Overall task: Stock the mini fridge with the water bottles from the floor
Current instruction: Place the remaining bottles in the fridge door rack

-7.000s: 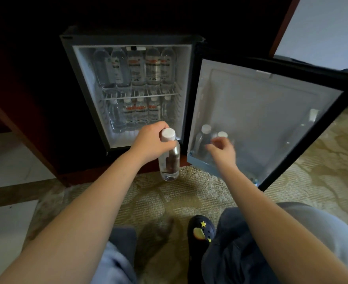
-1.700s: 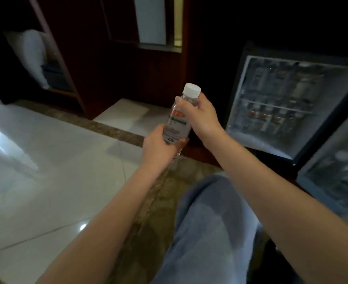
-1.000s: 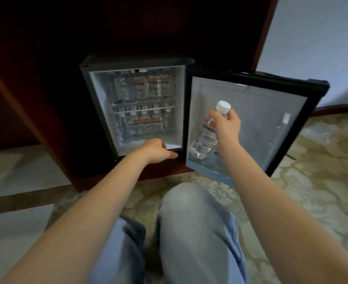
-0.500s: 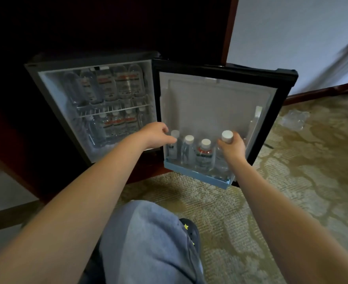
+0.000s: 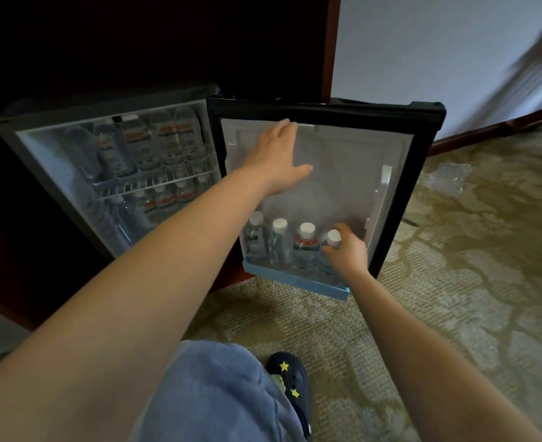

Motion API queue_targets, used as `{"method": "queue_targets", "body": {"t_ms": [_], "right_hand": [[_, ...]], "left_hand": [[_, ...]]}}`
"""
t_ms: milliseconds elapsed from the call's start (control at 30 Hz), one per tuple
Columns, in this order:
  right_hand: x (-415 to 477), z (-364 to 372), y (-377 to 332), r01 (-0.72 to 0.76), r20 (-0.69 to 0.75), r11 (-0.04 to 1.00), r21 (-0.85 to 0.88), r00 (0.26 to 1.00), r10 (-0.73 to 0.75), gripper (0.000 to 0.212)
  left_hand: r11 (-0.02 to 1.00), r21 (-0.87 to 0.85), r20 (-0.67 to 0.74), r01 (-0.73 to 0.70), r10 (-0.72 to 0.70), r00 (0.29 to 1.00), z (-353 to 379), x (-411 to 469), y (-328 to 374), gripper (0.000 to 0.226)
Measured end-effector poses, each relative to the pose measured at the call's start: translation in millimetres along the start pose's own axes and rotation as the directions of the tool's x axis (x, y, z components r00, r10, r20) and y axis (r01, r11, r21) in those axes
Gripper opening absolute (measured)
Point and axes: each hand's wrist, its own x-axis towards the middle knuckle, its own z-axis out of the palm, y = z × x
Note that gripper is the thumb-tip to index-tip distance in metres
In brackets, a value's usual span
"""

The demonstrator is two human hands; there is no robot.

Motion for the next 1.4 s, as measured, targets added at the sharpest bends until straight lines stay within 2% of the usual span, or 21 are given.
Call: {"method": "queue_targets", "body": {"t_ms": [167, 300, 400, 500, 600, 667, 700, 733, 867, 1000, 1067, 1167, 1400], "right_hand": [[1.2, -3.2, -2.4, 0.122, 0.004, 0.98, -0.159, 0.992, -0.123, 0.038], [-5.2, -14.8, -11.2, 0.144, 0.0, 0.976, -0.164, 0.989, -0.146, 0.041], [-13.6, -38.7, -31.4, 0.195, -0.122, 0.976, -0.092, 0.971, -0.206, 0.038], [-19.6, -72.1, -56.9, 0.356, -0.294, 0.934, -0.037, 0.889, -0.351, 0.028], [-12.1, -110.0, -79.3, 0.506, -0.513, 0.86, -0.066, 0.722, -0.464, 0.023], [-1.9, -134.1, -92.3, 0.532, -0.582, 0.835, -0.142, 0.637, -0.505, 0.024], [3.7, -144.7, -98.3, 0.525, -0.583, 0.83, -0.188, 0.62, -0.524, 0.026], [9.8, -154.7, -104.0, 0.496, -0.561, 0.836, -0.234, 0.633, -0.533, 0.029], [36.8, -177.6, -112.3, 0.294, -0.35, 0.847, -0.444, 0.813, -0.465, 0.05], [58.1, -182.1, -113.1, 0.199, -0.09, 0.807, -0.556, 0.951, -0.296, 0.072], [61.0, -180.3, -115.8, 0.187, -0.025, 0.763, -0.619, 0.966, -0.258, 0.08], [53.5, -181.7, -122.5, 0.181, -0.012, 0.723, -0.666, 0.968, -0.252, 0.085], [8.6, -178.4, -134.2, 0.177, -0.002, 0.601, -0.78, 0.959, -0.285, 0.081]], "left_hand": [[1.0, 0.006, 0.074, 0.009, -0.01, 0.997, 10.2, -2.1, 4.7, 0.081], [0.999, 0.006, 0.101, 0.054, -0.054, 0.993, 7.8, -6.0, 1.6, 0.077], [0.996, -0.009, 0.081, 0.092, -0.091, 0.993, -0.3, -8.6, 1.0, 0.07], [0.995, -0.011, 0.06, 0.098, -0.098, 0.993, -12.5, -10.2, 7.1, 0.065], [0.996, -0.006, 0.056, 0.086, -0.085, 0.995, -22.7, -7.0, 18.0, 0.064], [0.997, -0.005, 0.061, 0.077, -0.076, 0.995, -26.8, -3.0, 27.1, 0.065], [0.997, -0.012, 0.07, 0.075, -0.074, 0.995, -28.3, -0.9, 32.2, 0.066], [0.997, -0.021, 0.08, 0.074, -0.072, 0.994, -30.2, 1.9, 37.8, 0.065], [0.997, -0.019, 0.124, 0.074, -0.071, 0.99, -37.2, 11.4, 56.8, 0.052], [0.996, -0.027, 0.154, 0.082, -0.077, 0.985, -38.4, 16.5, 63.4, 0.049], [0.995, -0.037, 0.151, 0.092, -0.085, 0.985, -37.2, 15.5, 62.3, 0.05], [0.992, -0.048, 0.144, 0.114, -0.106, 0.984, -39.0, 9.4, 57.9, 0.052], [0.981, -0.112, 0.15, 0.161, -0.143, 0.978, -48.5, -22.2, 48.2, 0.056]]}}
